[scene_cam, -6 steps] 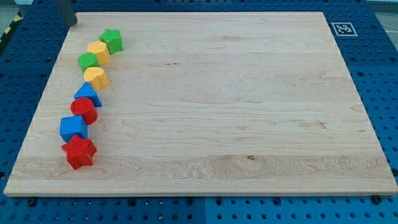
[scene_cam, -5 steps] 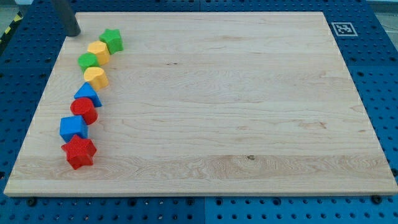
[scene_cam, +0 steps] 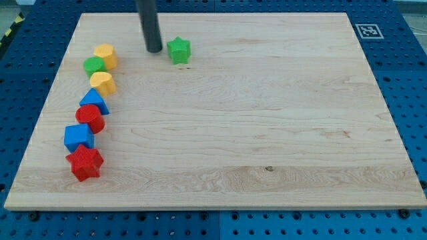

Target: Separate the green star from the yellow hexagon

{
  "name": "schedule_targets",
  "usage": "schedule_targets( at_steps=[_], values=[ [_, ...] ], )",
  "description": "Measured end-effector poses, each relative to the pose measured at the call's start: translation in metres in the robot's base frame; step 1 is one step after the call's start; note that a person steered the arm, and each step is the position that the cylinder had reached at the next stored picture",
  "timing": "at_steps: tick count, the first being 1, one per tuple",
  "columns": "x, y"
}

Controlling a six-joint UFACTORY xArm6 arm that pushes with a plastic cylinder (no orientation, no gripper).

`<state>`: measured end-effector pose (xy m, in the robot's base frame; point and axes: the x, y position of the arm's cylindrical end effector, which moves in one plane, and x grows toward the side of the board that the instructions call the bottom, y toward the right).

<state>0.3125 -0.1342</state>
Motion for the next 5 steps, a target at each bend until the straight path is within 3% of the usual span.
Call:
schedule_targets(
  at_steps=[1, 3, 5],
  values=[
    [0.022, 0.019],
    [0.010, 0.085],
    [0.040, 0.126]
  ],
)
